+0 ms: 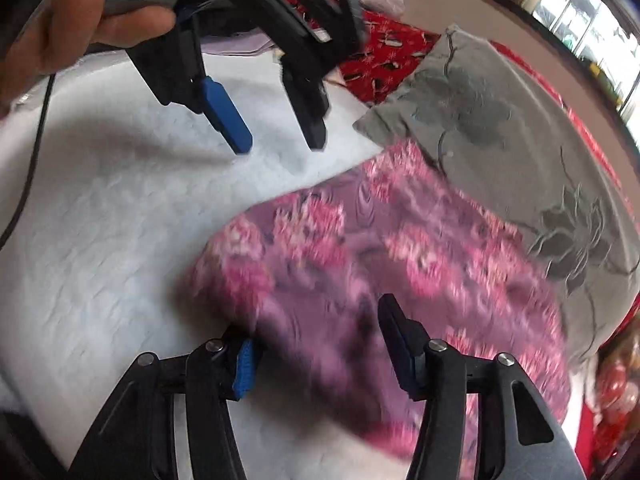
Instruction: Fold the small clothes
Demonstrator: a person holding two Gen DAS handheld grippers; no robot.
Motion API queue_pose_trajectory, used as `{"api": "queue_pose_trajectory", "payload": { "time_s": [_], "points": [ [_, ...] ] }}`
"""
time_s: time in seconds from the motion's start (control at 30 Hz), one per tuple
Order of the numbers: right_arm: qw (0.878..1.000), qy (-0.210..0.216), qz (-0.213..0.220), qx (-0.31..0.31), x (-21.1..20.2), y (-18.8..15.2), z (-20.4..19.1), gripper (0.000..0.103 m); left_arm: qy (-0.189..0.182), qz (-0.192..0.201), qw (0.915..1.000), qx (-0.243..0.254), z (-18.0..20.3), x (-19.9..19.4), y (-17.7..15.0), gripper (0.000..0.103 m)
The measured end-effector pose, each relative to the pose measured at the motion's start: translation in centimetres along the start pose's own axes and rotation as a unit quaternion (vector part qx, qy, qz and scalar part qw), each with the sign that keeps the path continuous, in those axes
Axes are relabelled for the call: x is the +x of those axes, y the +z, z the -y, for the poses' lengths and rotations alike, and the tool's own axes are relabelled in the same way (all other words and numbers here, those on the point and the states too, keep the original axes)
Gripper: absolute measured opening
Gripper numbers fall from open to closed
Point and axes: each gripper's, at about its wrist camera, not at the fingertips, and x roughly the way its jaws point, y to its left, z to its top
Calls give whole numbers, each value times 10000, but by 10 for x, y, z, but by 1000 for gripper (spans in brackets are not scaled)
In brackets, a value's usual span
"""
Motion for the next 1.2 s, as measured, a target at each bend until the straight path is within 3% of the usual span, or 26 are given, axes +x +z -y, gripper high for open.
{"api": "queue_pose_trajectory", "payload": {
  "time_s": [0.03,0.07,0.27,0.5,0.57,0.6,0.63,0.73,0.9,1.2],
  "points": [
    [10000,-70,34,-20,4,2,0,15,-60,-33,10000,-13,2,3,3,48],
    [9999,-122,69,-11,6,4,2,8,-109,-63,9999,-25,3,5,6,49],
    [9956,-404,691,483,-22,3,28,8,-256,-276,9993,43,26,28,25,50],
    [9903,-221,900,1040,-35,2,60,8,158,-358,9978,527,71,51,31,50],
    [9888,-157,923,1160,-37,2,64,8,249,-274,9975,610,80,51,31,42],
    [9880,-139,928,1223,-40,1,63,8,297,-215,9972,652,85,50,31,22],
    [9873,-113,933,1282,-41,0,65,8,406,-133,9963,739,91,48,31,13],
    [9837,-35,959,1522,-44,-4,72,8,582,12,9943,891,105,40,28,11],
    [9709,127,1055,2145,-53,-16,90,8,706,233,9908,1132,134,26,19,10],
    [9332,368,1166,3380,-81,-49,139,8,910,534,9817,1585,210,16,-4,10]
  ]
}}
